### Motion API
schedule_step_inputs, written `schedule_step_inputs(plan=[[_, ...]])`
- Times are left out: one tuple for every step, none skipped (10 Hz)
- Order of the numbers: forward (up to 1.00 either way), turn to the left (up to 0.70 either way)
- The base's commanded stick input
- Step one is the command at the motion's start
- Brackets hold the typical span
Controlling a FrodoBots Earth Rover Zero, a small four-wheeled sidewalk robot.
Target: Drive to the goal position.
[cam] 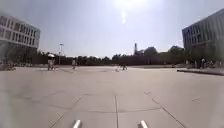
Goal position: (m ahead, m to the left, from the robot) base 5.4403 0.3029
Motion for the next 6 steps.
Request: schedule_step_inputs(plan=[[0.70, 0.00], [0.70, 0.00], [0.70, 0.00], [0.70, 0.00], [0.70, 0.00], [0.70, 0.00]])
